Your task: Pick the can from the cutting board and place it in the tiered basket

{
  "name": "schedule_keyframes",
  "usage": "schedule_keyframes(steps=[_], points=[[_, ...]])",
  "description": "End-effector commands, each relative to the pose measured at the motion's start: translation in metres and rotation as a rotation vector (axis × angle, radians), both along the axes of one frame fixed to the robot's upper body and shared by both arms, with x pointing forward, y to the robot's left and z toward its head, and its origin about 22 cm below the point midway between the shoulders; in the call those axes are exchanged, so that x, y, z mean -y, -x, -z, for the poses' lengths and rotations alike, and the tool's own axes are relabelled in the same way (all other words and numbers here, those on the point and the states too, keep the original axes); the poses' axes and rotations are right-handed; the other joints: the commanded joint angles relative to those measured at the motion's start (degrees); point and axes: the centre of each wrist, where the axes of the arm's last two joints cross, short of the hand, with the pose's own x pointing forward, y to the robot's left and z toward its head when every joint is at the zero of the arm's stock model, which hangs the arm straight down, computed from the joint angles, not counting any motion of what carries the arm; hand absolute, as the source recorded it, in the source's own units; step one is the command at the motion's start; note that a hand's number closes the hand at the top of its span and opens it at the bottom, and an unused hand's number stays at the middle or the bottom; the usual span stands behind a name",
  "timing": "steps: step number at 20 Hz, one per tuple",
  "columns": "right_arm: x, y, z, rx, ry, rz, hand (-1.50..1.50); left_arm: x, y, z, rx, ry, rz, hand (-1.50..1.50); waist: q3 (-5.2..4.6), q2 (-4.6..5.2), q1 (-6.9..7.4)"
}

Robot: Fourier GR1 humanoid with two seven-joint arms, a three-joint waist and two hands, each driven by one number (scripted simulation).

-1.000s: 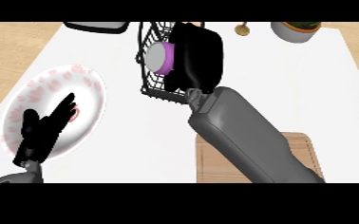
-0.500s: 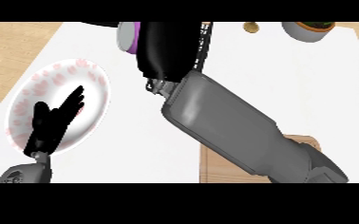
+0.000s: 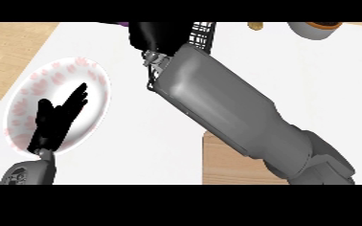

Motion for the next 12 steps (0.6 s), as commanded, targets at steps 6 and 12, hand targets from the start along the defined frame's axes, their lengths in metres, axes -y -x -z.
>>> schedule_keyframes(steps=[6, 12], points=[[0.002, -0.028, -0.004, 0.037, -0.271, 0.070, 1.50, 0.005, -0.013, -0.008, 0.035, 0.007, -0.007, 0.00, 0.02, 0.91, -0.72], [-0.003, -0.054, 0.012, -0.045, 0.228, 0.219, 1.50, -0.016, -0.002, -0.008, 0.021, -0.015, -0.046, 0.00, -0.25, -0.46, -2.50]])
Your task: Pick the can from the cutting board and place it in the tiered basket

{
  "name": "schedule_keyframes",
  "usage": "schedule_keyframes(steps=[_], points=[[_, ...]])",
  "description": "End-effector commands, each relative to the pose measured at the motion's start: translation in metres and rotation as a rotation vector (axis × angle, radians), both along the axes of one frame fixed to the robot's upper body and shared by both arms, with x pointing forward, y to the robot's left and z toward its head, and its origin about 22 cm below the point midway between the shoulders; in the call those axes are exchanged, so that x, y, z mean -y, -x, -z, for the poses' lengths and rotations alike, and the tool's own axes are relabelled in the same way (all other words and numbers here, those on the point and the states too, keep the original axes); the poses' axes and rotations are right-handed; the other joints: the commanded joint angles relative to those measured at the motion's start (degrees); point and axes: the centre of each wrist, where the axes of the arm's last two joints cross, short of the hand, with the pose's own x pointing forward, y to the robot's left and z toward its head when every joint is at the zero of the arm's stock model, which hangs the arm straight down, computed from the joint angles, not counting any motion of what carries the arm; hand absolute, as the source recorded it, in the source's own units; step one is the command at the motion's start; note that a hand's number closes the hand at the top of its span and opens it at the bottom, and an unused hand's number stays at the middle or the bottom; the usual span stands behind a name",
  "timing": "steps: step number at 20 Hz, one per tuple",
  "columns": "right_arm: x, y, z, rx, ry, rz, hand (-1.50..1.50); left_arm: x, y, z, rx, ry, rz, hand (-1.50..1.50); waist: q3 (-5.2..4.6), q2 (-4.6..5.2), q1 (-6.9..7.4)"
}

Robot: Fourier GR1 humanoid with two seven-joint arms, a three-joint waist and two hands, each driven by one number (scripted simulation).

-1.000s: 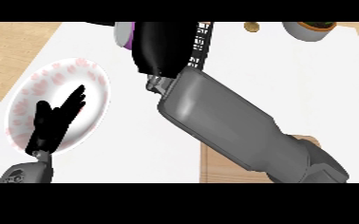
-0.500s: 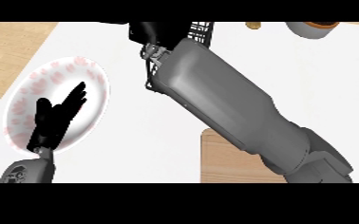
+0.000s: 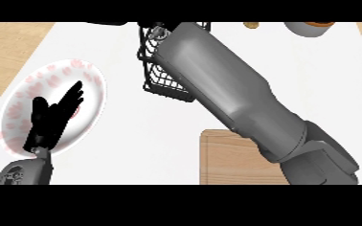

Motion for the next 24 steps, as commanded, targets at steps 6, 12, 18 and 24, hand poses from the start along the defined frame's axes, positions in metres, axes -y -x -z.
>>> schedule_keyframes(steps=[6, 12, 18, 24], points=[[-0.009, -0.023, -0.009, -0.114, 0.401, 0.166, 1.50, 0.001, 0.005, 0.008, -0.009, 0.000, -0.024, 0.00, 0.05, -0.19, -1.53], [-0.013, -0.026, -0.035, -0.146, 0.470, 0.088, 1.50, -0.012, 0.011, 0.012, -0.016, 0.007, -0.054, 0.00, 0.17, -0.32, -3.42], [-0.008, -0.033, -0.035, -0.249, 0.559, 0.111, 1.50, -0.008, 0.006, 0.009, -0.011, 0.002, -0.040, 0.00, 0.10, 0.06, -2.70], [0.009, -0.045, -0.018, -0.504, 0.411, 0.172, 1.50, -0.005, 0.007, 0.009, -0.010, 0.021, -0.033, 0.00, 0.11, 0.11, -2.35]])
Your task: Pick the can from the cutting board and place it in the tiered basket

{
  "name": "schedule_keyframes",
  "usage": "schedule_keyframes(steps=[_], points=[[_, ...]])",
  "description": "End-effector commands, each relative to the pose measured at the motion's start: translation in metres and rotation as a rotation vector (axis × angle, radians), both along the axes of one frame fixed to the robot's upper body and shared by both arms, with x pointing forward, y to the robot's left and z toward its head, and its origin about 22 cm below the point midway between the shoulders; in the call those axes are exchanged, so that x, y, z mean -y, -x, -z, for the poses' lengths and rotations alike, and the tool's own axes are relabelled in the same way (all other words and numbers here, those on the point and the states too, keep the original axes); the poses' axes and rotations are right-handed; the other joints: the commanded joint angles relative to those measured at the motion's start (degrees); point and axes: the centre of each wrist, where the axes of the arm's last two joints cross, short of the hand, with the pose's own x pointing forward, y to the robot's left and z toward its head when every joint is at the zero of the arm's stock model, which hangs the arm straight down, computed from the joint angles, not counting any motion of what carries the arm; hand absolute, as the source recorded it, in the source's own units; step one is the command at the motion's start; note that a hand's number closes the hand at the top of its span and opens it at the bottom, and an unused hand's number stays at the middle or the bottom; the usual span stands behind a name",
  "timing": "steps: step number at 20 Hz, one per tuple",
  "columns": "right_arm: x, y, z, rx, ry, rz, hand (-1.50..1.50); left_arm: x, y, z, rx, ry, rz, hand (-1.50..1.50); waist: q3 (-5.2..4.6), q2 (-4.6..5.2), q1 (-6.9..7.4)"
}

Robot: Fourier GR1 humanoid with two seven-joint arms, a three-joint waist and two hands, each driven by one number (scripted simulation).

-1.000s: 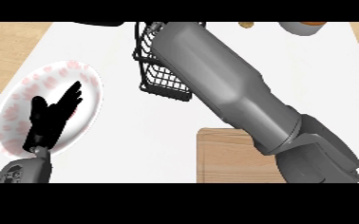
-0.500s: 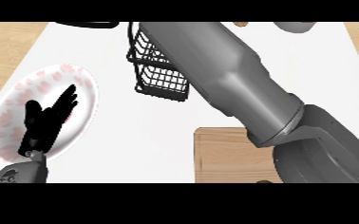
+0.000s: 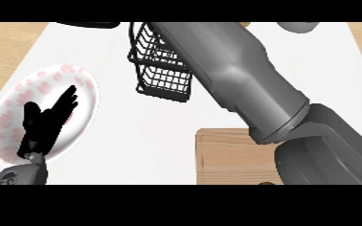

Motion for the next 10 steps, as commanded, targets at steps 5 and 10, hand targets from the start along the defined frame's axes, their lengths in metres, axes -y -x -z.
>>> schedule_keyframes(steps=[5, 10], points=[[0.024, -0.017, 0.024, -0.296, -0.091, 0.237, -1.50, -0.004, 0.011, 0.003, -0.007, -0.013, 0.001, 0.00, 0.05, -0.19, -0.17], [0.024, -0.014, 0.033, -0.167, -0.247, 0.230, -1.50, -0.004, 0.002, 0.004, 0.010, -0.006, -0.004, 0.00, 0.05, -0.07, -0.98]])
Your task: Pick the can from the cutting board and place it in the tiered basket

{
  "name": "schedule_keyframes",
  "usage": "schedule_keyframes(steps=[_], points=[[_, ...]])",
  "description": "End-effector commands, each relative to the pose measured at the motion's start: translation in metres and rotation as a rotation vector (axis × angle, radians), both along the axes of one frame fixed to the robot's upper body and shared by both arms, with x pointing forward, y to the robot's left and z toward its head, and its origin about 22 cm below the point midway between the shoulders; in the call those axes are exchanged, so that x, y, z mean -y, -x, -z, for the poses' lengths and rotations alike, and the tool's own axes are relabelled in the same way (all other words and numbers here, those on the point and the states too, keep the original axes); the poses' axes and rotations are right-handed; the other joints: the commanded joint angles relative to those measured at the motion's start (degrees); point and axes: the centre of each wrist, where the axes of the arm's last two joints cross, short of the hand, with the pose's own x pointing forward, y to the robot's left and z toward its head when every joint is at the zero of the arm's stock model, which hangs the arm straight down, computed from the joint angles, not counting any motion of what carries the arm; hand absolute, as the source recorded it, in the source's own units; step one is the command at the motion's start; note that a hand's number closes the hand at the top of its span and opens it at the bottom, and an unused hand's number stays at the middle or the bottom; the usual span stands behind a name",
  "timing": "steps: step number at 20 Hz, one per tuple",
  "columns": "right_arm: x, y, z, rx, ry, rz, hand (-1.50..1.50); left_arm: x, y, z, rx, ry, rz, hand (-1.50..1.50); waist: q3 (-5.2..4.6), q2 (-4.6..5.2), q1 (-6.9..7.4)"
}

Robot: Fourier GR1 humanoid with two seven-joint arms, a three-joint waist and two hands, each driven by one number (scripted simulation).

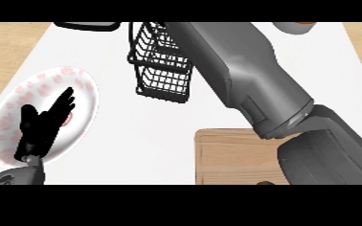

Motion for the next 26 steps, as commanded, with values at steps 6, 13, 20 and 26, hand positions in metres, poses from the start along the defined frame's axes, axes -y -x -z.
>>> schedule_keyframes(steps=[6, 13, 20, 26], points=[[-0.015, 0.010, -0.012, 0.279, -0.142, 0.007, -1.50, 0.007, 0.004, 0.005, -0.007, 0.008, -0.016, 0.00, 0.08, 0.57, -1.68], [-0.020, 0.020, -0.065, 0.395, -0.416, 0.141, -1.50, -0.015, 0.026, 0.015, -0.044, 0.016, -0.089, 0.00, 0.23, -1.01, -4.95], [0.013, 0.015, -0.079, 0.493, -0.787, 0.127, -1.50, -0.031, 0.043, 0.023, -0.055, 0.006, -0.152, 0.00, 0.50, -2.10, -8.61], [0.021, 0.024, -0.042, 0.542, -0.943, 0.018, -1.50, -0.031, 0.056, 0.030, -0.070, 0.036, -0.171, 0.00, 0.57, -2.82, -10.93]])
